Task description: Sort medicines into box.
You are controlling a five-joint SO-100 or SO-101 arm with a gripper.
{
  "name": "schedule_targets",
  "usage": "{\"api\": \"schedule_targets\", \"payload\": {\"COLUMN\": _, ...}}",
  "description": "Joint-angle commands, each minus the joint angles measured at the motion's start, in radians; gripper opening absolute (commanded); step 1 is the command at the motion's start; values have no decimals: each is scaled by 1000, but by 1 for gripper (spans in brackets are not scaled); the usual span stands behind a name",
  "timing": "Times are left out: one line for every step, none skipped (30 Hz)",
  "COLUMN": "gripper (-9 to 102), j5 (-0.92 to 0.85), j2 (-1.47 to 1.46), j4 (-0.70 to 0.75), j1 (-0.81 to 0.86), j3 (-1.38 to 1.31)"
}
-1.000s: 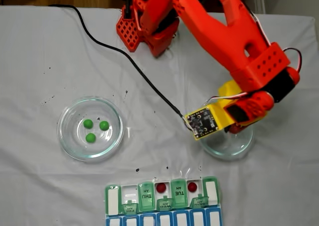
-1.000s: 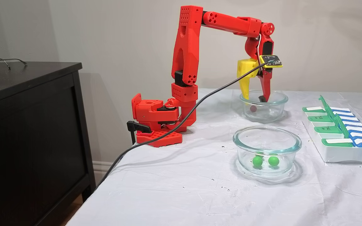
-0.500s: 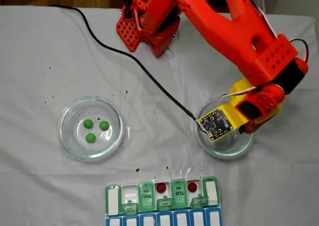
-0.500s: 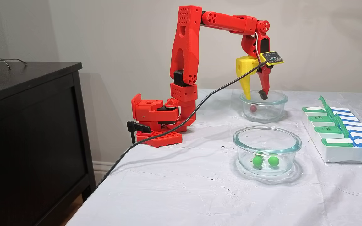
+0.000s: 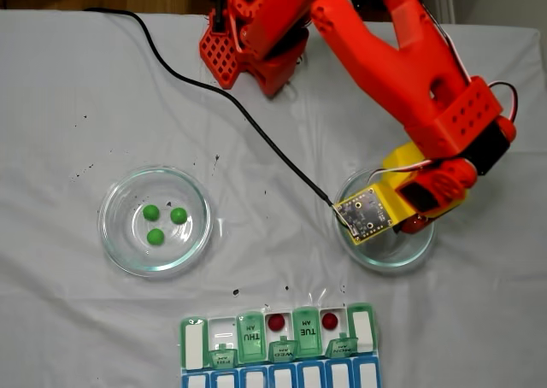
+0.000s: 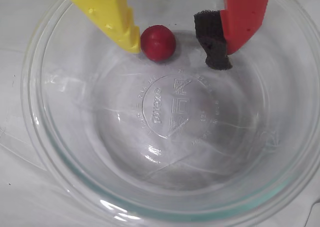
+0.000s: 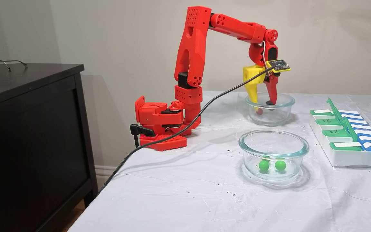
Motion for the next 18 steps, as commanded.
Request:
{"api": "schedule_targets", "payload": {"gripper": 22, "j5": 3, "j2": 28, "j4": -6, "j1": -17, "j3": 3}}
{"api": "schedule_targets", "payload": {"gripper": 22, "j5": 2, "j2": 31, "j4": -11, "j1": -20, "j3": 9}}
{"api": "schedule_targets", "payload": {"gripper": 22, "j5": 2, "j2": 31, "j4": -12, "j1": -21, "j3": 14}}
{"api": "schedule_targets", "payload": {"gripper": 22, "j5": 2, "j2": 31, "j4": -12, "j1": -23, "j3": 15}}
{"api": "schedule_targets", "payload": {"gripper": 22, "j5": -2, "j2": 31, "j4": -12, "j1": -28, "j3": 15}}
{"api": "schedule_targets", "payload": {"gripper": 22, "j5": -2, "j2": 31, "j4": -9, "j1": -29, "j3": 17}}
{"api": "schedule_targets", "payload": {"gripper": 22, "j5": -2, "j2": 31, "j4": -6, "j1": -32, "j3": 17}}
{"api": "schedule_targets", "payload": {"gripper": 22, "j5": -2, "j2": 29, "j4": -2, "j1": -37, "j3": 17}}
{"api": "schedule_targets", "payload": {"gripper": 22, "j5": 2, "j2": 28, "j4": 5, "j1": -43, "j3": 17}}
{"api": "schedule_targets", "payload": {"gripper": 22, "j5": 5, "j2": 25, "j4": 12, "j1": -52, "j3": 18}}
{"api": "schedule_targets", "payload": {"gripper": 22, "j5": 8, "j2": 23, "j4": 20, "j1": -58, "j3": 20}}
{"api": "schedule_targets", "payload": {"gripper": 22, "j5": 8, "j2": 23, "j4": 26, "j1": -63, "j3": 20}}
{"api": "schedule_targets", "payload": {"gripper": 22, "j5": 8, "j2": 23, "j4": 28, "j1": -64, "j3": 20}}
{"api": "schedule_targets", "payload": {"gripper": 22, "j5": 9, "j2": 21, "j4": 29, "j1": -64, "j3": 14}}
{"api": "schedule_targets", "payload": {"gripper": 22, "j5": 9, "j2": 21, "j4": 32, "j1": -64, "j3": 12}}
{"api": "schedule_targets", "payload": {"gripper": 22, "j5": 9, "j2": 20, "j4": 37, "j1": -67, "j3": 12}}
{"api": "schedule_targets", "payload": {"gripper": 22, "j5": 9, "j2": 20, "j4": 41, "j1": -72, "j3": 12}}
{"api": "schedule_targets", "payload": {"gripper": 22, "j5": 6, "j2": 20, "j4": 44, "j1": -78, "j3": 15}}
